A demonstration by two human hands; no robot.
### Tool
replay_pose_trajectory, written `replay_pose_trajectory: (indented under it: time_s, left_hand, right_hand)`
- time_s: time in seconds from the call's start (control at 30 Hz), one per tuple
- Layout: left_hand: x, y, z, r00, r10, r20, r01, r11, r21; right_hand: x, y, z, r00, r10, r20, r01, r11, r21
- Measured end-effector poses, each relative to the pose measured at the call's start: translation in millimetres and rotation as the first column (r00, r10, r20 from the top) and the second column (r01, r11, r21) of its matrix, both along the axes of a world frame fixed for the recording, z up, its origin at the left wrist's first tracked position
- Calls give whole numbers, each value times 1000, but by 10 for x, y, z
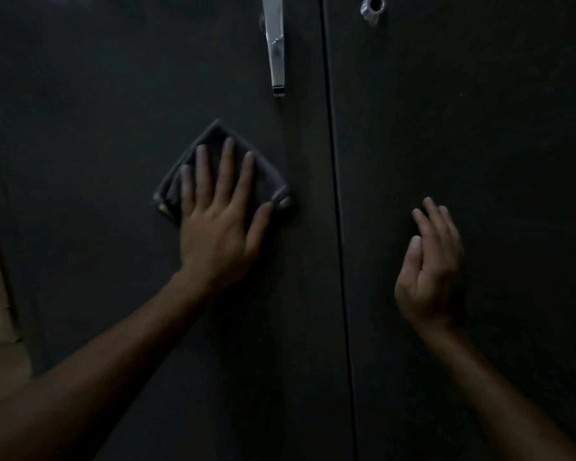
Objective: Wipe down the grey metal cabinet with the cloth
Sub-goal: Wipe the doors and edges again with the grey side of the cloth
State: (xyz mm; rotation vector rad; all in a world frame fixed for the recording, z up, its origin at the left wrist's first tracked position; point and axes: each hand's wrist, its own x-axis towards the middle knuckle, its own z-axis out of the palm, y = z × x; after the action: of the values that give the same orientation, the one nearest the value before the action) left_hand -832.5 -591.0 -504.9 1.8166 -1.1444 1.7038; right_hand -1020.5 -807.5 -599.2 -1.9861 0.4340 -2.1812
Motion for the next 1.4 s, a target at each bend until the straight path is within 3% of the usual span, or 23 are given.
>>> replay_pose_trajectory:
  time_s: [0.07, 0.13, 0.2, 0.27, 0.33, 0.4, 0.47, 0.53, 0.6, 0.67, 0.73, 0.77, 0.9, 1.03, 1.13, 1.2, 1.3, 1.37, 1.4]
  left_hand:
    - [-393, -547, 44, 998, -48, 31, 45, 996, 72]
    - [-587, -815, -270, 982, -112, 151, 66, 957, 281]
    - [-544, -712, -736, 942, -183, 281, 23, 870, 492]
    - [-395, -432, -976, 907, -245, 343, -16, 793, 609]
    - [-277, -368, -766, 915, -227, 333, 1, 827, 562]
    - [-420, -635, -241, 956, -131, 261, 28, 929, 368]
    - [-783, -1088, 292, 979, -86, 185, 46, 976, 212]
    - [-1134, -1548, 403, 974, -107, 201, 56, 969, 242]
    - [-1293, -1838, -8, 931, -184, 315, 26, 894, 447]
    - [-1263, -1751, -802, 858, -266, 439, -114, 735, 668]
    - [-1102, -1369, -1361, 772, -315, 552, -299, 586, 753]
    - [-984, -1206, -1410, 749, -335, 571, -318, 575, 754]
    - [-720, -1070, -628, 854, -303, 424, -107, 694, 712]
    - [-1283, -1862, 371, 873, -233, 428, -31, 851, 525]
    - [-1877, -2619, 329, 922, -164, 351, -22, 883, 469]
    - [-2051, -2810, -203, 890, -218, 400, -94, 771, 630]
    - [-1781, -2380, -995, 801, -350, 485, -237, 559, 795]
    - [-1565, -2132, -977, 783, -418, 460, -236, 486, 842]
    - [-1501, -2158, -786, 775, -428, 465, -220, 507, 833]
  right_hand:
    - [-49, -23, 41, 999, -39, 26, 40, 999, -8]
    - [-138, -112, 44, 995, -81, 64, 81, 997, -2]
    - [-294, -267, 14, 992, -93, 81, 88, 994, 61]
    - [-462, -437, -68, 992, -106, 74, 97, 988, 120]
    - [-608, -579, -153, 989, -130, 64, 116, 977, 180]
    - [-705, -696, -183, 985, -145, 88, 120, 962, 246]
    - [-786, -781, -163, 971, -151, 184, 85, 942, 324]
    - [-905, -864, -171, 948, -148, 282, 32, 925, 379]
    - [-1052, -953, -248, 937, -129, 325, -5, 924, 383]
    - [-1172, -1035, -394, 942, -110, 315, -31, 911, 412]
    - [-1213, -1098, -549, 954, -106, 282, -29, 899, 436]
    - [-1205, -1132, -616, 963, -107, 248, -15, 895, 445]
    - [-1137, -1326, -824, 982, -166, 91, 95, 847, 522]
    - [-1216, -1615, -1035, 952, -273, 137, 127, 761, 637]
    - [-1246, -1744, -1147, 953, -266, 143, 106, 739, 665]
    - [-1253, -1770, -1153, 946, -288, 148, 134, 764, 631]
    - [-1326, -1810, -1145, 928, -330, 171, 158, 767, 622]
    - [-1393, -1833, -1125, 932, -323, 161, 155, 761, 630]
    - [-1433, -1861, -1105, 936, -315, 156, 147, 754, 640]
